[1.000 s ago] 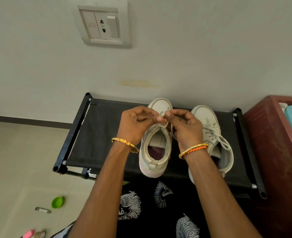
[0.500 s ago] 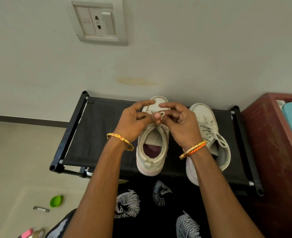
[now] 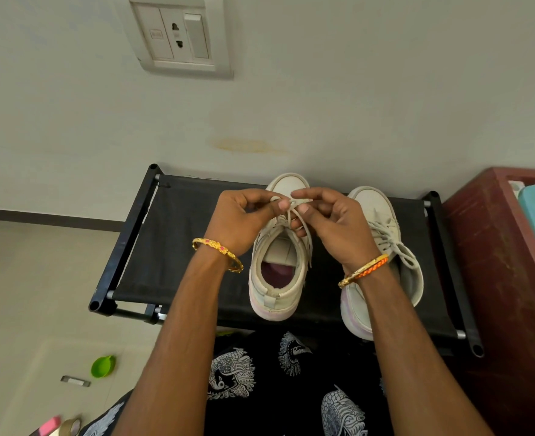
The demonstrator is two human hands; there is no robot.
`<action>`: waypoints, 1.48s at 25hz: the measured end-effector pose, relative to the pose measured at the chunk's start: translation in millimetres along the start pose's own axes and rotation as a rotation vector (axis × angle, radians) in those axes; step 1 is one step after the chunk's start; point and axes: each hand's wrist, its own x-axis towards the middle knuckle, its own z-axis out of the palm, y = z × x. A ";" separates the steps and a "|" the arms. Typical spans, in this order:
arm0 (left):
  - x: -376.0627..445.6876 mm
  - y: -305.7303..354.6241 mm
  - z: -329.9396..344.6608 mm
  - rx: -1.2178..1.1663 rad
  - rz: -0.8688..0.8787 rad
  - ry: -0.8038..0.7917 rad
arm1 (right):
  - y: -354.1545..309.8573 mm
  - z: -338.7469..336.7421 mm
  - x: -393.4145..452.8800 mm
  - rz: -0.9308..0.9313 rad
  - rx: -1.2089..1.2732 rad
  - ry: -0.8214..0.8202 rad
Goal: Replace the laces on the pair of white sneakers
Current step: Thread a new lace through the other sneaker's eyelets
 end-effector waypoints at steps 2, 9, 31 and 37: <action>0.7 0.0 1.6 -0.032 -0.047 0.025 | -0.8 -2.7 -0.6 -0.044 -0.011 -0.069; -0.5 -2.6 -0.5 0.035 -0.014 -0.050 | 4.3 3.4 2.5 0.057 0.012 0.031; 3.1 -9.9 8.4 0.732 0.531 0.016 | 0.8 3.0 8.3 0.398 0.255 -0.054; -0.6 -7.7 4.0 0.786 0.268 0.025 | -1.0 1.8 2.8 0.173 -0.079 -0.096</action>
